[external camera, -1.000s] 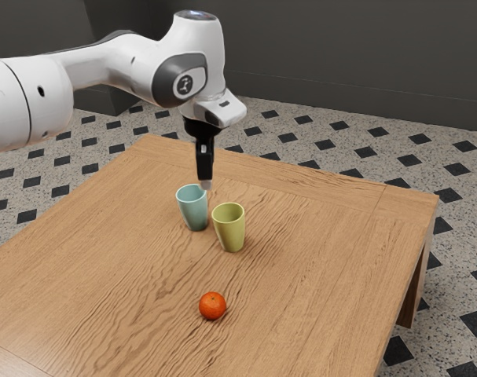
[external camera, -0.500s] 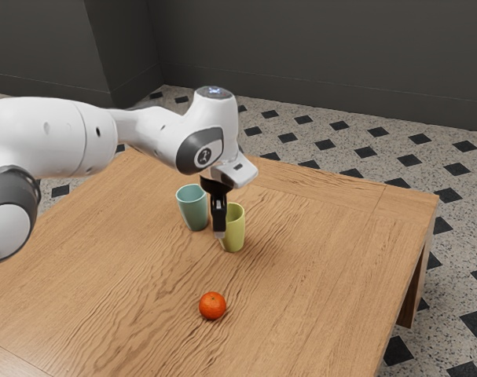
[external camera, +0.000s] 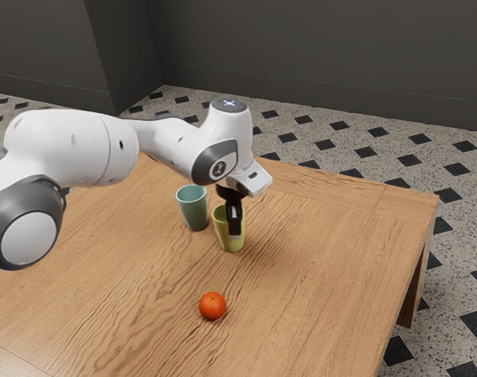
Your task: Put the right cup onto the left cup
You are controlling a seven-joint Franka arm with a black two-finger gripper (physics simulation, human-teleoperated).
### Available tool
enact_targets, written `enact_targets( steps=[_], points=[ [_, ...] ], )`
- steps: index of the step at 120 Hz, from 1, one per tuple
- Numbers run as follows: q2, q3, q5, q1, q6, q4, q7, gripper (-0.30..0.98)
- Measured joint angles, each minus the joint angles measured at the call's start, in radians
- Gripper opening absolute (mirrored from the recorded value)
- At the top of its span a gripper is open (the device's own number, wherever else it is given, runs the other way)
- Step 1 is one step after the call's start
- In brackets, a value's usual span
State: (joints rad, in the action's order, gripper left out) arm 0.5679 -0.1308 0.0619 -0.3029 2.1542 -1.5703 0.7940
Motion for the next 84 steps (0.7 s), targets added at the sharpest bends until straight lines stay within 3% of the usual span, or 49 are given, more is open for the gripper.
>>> enact_targets(
  steps=[17,32,56,84],
  points=[
    [0.013,0.002,-0.001,0.007,0.005,0.006,-0.002,0.18],
    [0.016,0.002,-0.001,0.016,0.007,0.006,-0.003,0.04],
    [0.011,0.003,0.001,0.016,0.006,0.004,-0.006,-0.06],
    [-0.071,0.003,0.02,0.015,-0.005,-0.009,-0.014,-0.08]
  ],
)
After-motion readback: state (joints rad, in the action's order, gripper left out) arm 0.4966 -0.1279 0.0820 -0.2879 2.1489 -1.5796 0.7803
